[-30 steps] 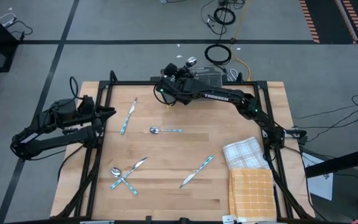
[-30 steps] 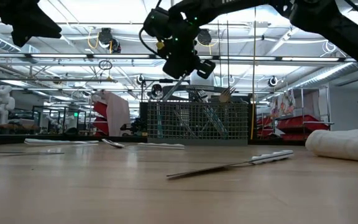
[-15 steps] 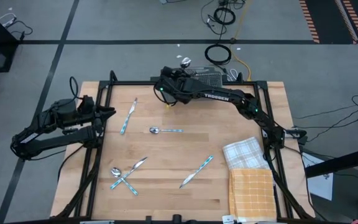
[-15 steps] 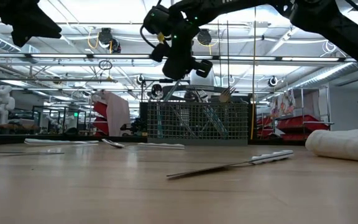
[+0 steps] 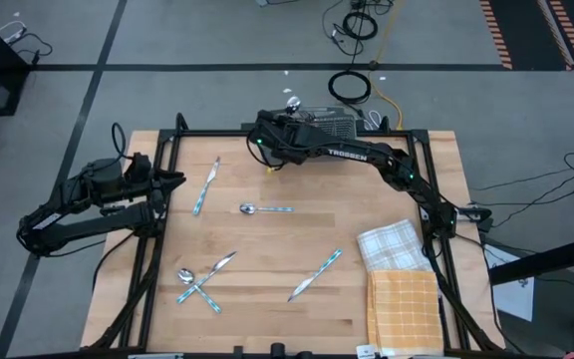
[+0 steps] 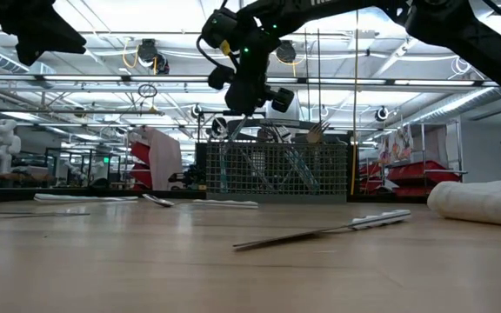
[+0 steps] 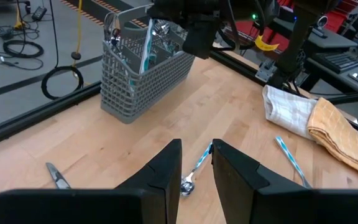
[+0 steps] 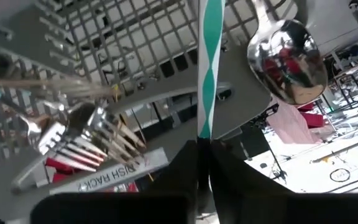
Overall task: Sort silverware
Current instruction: Put the bottom right blue spoon into the gray silverware basket
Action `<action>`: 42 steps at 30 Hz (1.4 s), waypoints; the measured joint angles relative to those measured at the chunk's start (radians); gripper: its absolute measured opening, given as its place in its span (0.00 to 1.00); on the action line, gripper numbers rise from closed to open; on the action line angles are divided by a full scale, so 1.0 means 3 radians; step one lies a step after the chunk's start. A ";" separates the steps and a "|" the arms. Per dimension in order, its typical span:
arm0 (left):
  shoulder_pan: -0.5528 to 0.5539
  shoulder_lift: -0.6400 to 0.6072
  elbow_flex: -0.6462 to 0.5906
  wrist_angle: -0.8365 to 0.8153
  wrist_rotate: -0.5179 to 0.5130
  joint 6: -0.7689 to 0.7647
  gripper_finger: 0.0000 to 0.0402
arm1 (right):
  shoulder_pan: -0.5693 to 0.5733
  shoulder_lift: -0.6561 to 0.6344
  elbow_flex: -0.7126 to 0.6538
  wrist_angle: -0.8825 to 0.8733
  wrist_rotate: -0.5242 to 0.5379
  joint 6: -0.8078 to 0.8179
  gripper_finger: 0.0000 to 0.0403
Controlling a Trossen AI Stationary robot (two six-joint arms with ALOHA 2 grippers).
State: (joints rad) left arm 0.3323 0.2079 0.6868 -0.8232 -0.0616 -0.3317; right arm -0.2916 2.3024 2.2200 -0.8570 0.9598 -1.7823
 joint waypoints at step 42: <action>0.0000 0.0000 -0.0001 0.0002 -0.0029 0.0021 0.24 | -0.0773 -0.0960 0.0005 -0.1125 -0.1887 0.5865 0.36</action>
State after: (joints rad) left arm 0.3325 0.2077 0.6865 -0.8227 -0.0704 -0.3253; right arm -0.5236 2.0143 2.2215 -1.1944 0.3937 -0.0230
